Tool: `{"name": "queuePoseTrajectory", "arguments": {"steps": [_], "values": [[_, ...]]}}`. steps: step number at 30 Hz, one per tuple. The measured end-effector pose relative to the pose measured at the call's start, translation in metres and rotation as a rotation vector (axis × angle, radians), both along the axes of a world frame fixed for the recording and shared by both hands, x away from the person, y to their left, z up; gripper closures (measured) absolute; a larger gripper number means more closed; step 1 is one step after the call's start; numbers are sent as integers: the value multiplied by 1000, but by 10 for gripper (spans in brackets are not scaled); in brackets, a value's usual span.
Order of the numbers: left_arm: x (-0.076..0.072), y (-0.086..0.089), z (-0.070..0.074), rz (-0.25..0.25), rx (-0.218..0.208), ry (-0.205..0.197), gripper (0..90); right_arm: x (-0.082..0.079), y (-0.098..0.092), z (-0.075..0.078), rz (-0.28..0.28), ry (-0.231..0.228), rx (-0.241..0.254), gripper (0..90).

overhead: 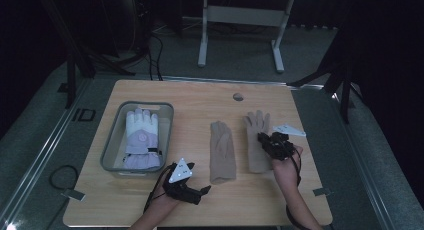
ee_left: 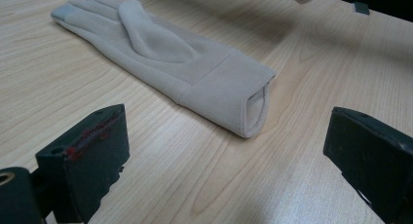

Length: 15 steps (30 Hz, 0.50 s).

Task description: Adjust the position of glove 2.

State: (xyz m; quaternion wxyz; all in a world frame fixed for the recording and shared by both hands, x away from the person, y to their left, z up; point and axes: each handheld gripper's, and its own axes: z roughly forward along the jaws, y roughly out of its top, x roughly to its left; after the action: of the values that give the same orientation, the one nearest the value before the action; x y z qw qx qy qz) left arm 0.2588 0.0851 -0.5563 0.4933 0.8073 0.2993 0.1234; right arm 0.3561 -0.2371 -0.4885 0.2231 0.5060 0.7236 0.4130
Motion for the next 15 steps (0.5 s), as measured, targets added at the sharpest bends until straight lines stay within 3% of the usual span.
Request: {"name": "queuePoseTrajectory", "arguments": {"steps": [5,15], "values": [[-1,1,2,0,-3,-6,29,-2,22,8,14,-15,5,837],[-2,4,4,14,-9,-13,29,-3,75,12,24,17,67,835]]}}
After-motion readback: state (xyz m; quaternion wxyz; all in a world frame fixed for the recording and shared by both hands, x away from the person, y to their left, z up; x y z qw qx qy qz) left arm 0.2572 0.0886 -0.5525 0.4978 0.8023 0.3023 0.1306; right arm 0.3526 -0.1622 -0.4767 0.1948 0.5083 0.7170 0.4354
